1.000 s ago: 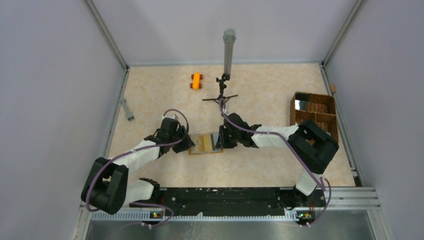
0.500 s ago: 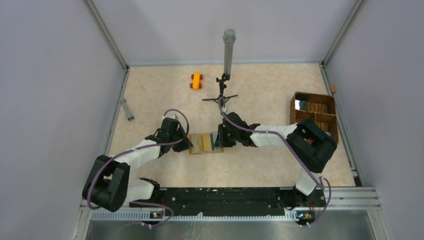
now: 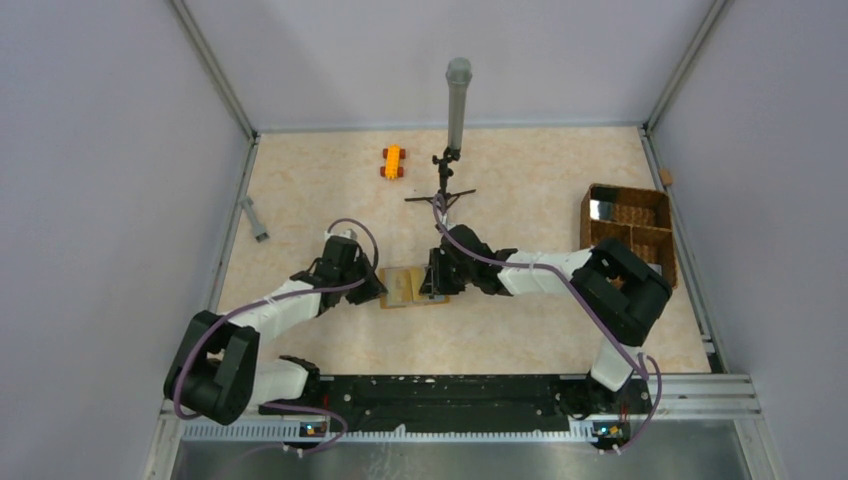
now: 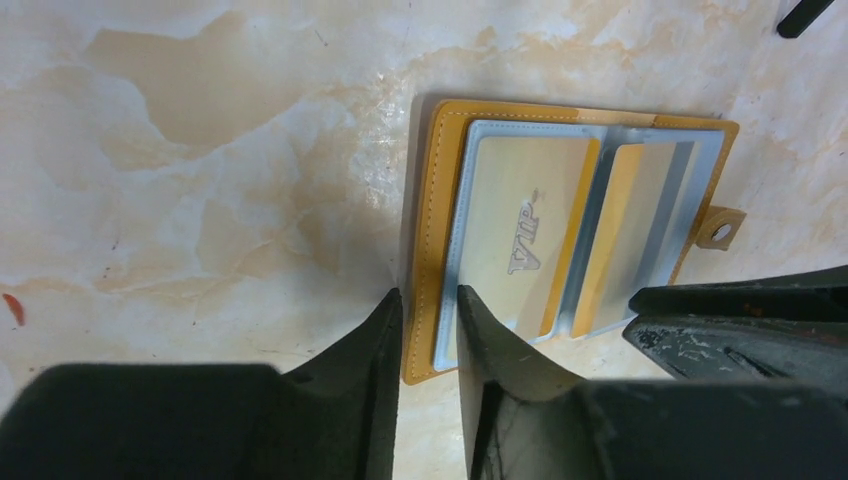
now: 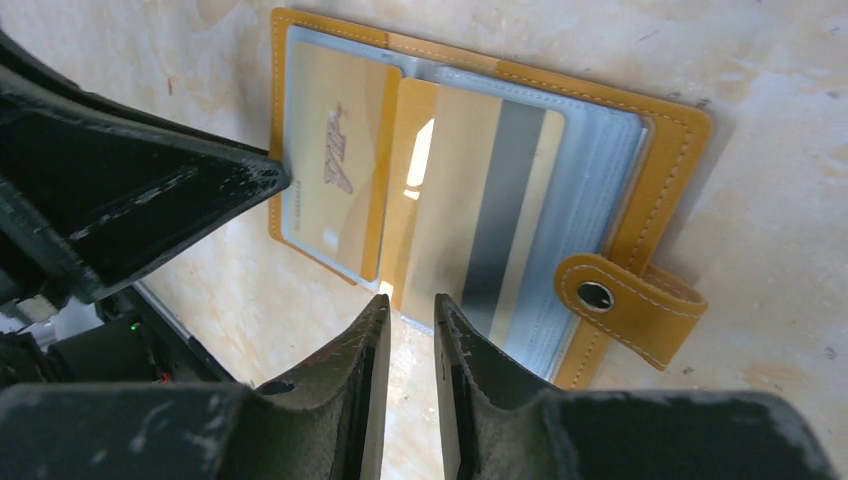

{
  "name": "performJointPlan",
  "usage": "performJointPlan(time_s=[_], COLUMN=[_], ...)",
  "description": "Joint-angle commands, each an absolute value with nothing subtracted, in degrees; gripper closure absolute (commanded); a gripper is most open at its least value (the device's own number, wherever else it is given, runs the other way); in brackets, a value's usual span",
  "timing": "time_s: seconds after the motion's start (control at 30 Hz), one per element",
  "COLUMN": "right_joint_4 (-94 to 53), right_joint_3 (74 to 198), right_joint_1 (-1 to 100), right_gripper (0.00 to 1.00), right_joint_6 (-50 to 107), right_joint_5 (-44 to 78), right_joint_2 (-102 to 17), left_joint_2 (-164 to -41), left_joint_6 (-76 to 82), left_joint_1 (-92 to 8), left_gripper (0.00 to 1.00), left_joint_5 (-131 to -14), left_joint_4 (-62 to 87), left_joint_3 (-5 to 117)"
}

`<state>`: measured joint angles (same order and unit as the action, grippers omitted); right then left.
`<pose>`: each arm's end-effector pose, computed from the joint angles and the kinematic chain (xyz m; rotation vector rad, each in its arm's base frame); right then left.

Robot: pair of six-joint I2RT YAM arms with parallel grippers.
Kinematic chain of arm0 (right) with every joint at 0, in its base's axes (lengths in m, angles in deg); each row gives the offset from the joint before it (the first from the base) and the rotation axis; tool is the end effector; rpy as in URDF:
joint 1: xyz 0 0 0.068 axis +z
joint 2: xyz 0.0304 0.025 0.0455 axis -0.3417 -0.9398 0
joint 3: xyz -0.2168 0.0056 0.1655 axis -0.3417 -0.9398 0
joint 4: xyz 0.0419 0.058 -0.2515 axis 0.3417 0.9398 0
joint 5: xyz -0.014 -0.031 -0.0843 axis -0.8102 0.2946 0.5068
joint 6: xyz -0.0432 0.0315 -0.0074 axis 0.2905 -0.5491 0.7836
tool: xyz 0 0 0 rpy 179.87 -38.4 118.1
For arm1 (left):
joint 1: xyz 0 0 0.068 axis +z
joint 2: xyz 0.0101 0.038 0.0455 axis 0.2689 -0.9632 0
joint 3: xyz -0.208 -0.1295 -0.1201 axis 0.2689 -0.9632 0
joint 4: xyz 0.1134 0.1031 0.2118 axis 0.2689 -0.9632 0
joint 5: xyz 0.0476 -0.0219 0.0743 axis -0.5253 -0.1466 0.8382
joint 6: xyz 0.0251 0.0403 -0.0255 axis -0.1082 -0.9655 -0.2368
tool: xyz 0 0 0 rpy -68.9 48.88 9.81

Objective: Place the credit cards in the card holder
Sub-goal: Turn over the card slot in the card holder.

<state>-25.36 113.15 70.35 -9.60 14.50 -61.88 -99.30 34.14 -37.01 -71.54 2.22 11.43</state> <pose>0.2224 0.2783 0.1553 -0.2214 2.5486 0.9572 0.2056 -0.0854 0.1492 -0.4285 2.5535 -0.6058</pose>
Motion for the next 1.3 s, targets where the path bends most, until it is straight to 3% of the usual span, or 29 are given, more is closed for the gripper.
performJointPlan(time_s=[0.0,0.1,0.27,0.5,0.8,1.27], right_joint_4=[-22.61,-16.64,-13.84,-14.0,-14.21,-16.55], right_joint_3=[116.12,116.87,116.18,114.65,114.78,114.21], right_joint_1=[70.76,70.7,70.29,68.27,64.83,64.28], right_gripper=[0.76,0.71,0.63,0.55,0.53,0.68], right_joint_6=[-8.86,-7.8,-7.37,-7.12,-6.07,-7.15], right_joint_5=[18.7,22.82,27.39,28.25,28.07,24.81], right_joint_2=[-59.37,-57.8,-55.69,-54.79,-55.98,-59.3], left_joint_2=[-96.92,-94.11,-90.16,-95.11,-105.87,-113.88], left_joint_6=[32.3,31.17,31.09,34.74,38.52,37.69], left_joint_1=[-36.93,-37.01,-38.98,-42.93,-44.28,-47.14], left_gripper=[0.68,0.49,0.39,0.41,0.43,0.48], left_joint_5=[-67.06,-63.96,-58.81,-66.74,-74.46,-73.3], left_joint_4=[-2.25,-5.77,-8.99,0.94,11.6,10.91], left_joint_3=[12.02,13.97,17.59,19.78,21.49,25.07])
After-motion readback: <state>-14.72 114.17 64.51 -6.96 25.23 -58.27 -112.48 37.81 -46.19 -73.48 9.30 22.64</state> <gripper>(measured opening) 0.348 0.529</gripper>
